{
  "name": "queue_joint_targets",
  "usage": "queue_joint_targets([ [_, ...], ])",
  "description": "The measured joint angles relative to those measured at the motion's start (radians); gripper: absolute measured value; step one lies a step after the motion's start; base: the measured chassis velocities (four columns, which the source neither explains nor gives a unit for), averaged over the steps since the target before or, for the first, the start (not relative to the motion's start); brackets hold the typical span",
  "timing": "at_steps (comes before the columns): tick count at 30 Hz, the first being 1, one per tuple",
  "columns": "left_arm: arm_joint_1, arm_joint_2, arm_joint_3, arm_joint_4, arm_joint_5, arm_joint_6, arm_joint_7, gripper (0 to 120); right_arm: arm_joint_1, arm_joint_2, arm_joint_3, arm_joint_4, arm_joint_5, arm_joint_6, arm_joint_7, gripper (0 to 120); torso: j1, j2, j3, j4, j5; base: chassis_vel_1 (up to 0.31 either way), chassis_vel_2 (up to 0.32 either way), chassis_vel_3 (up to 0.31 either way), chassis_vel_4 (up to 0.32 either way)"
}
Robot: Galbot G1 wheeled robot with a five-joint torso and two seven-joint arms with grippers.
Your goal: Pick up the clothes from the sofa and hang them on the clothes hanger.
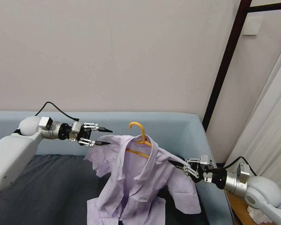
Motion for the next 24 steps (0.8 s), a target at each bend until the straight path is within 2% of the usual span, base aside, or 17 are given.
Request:
queue_joint_targets([
  [3, 0.076, 0.044, -0.076, -0.025, -0.062, -0.020, -0.021, 81, 0.003, -0.009, 0.012, 0.031, 0.056, -0.024, 0.064, 1, 0.000, 0.000, 0.000, 0.0001, -0.0001, 0.000, 0.000, 0.000, 0.000],
  [4, 0.076, 0.044, -0.076, -0.025, -0.062, -0.020, -0.021, 81, 0.003, -0.009, 0.012, 0.031, 0.056, -0.024, 0.064, 1, 0.000, 0.000, 0.000, 0.0001, -0.0001, 0.000, 0.000, 0.000, 0.000],
  [6, 0.184, 0.062, -0.154, -0.046, -0.092, -0.052, -0.061, 93, 0.009, -0.007, 0.053, 0.065, 0.062, -0.057, 0.126, 1, 0.000, 0.000, 0.000, 0.0006, -0.0008, 0.000, 0.000, 0.000, 0.000],
  [8, 0.219, 0.063, -0.172, -0.053, -0.096, -0.063, -0.070, 95, 0.010, -0.008, 0.062, 0.077, 0.068, -0.067, 0.148, 1, 0.000, 0.000, 0.000, 0.0006, -0.0007, 0.000, 0.000, 0.000, 0.000],
  [9, 0.285, 0.061, -0.205, -0.069, -0.098, -0.079, -0.079, 98, 0.010, -0.014, 0.080, 0.107, 0.087, -0.093, 0.186, 1, 0.000, 0.000, 0.000, 0.0003, -0.0003, 0.000, 0.000, 0.000, 0.000],
  [11, 0.384, 0.047, -0.271, -0.098, -0.097, -0.091, -0.086, 100, 0.010, -0.032, 0.103, 0.151, 0.098, -0.131, 0.231, 1, 0.000, 0.000, 0.000, -0.0001, -0.0004, 0.000, 0.000, 0.000, 0.000],
  [12, 0.384, 0.047, -0.271, -0.098, -0.097, -0.091, -0.086, 100, 0.010, -0.032, 0.103, 0.151, 0.098, -0.131, 0.231, 1, 0.000, 0.000, 0.000, -0.0001, -0.0004, 0.000, 0.000, 0.000, 0.000],
  [14, 0.544, 0.006, -0.378, -0.151, -0.066, -0.096, -0.097, 100, 0.014, -0.078, 0.133, 0.229, 0.130, -0.210, 0.335, 1, 0.000, 0.000, 0.000, 0.0001, -0.0001, 0.000, 0.000, 0.000, 0.000],
  [15, 0.587, -0.010, -0.401, -0.164, -0.051, -0.098, -0.100, 100, 0.025, -0.098, 0.140, 0.253, 0.141, -0.241, 0.374, 1, 0.000, 0.000, 0.000, 0.0003, -0.0006, 0.000, 0.000, 0.000, 0.000],
  [18, 0.641, -0.036, -0.423, -0.179, -0.026, -0.106, -0.113, 100, 0.055, -0.132, 0.143, 0.283, 0.161, -0.280, 0.428, 1, 0.000, 0.000, 0.000, 0.0003, -0.0003, 0.000, 0.000, 0.000, 0.000],
  [20, 0.708, -0.081, -0.448, -0.195, 0.006, -0.117, -0.119, 100, 0.130, -0.188, 0.143, 0.313, 0.204, -0.313, 0.483, 1, 0.000, 0.000, 0.000, 0.0000, -0.0004, 0.000, 0.000, 0.000, 0.000],
  [24, 0.746, -0.114, -0.463, -0.196, 0.037, -0.125, -0.112, 100, 0.198, -0.221, 0.143, 0.333, 0.250, -0.341, 0.538, 1, 0.000, 0.000, 0.000, 0.0000, -0.0002, 0.000, 0.000, 0.000, 0.000],
])
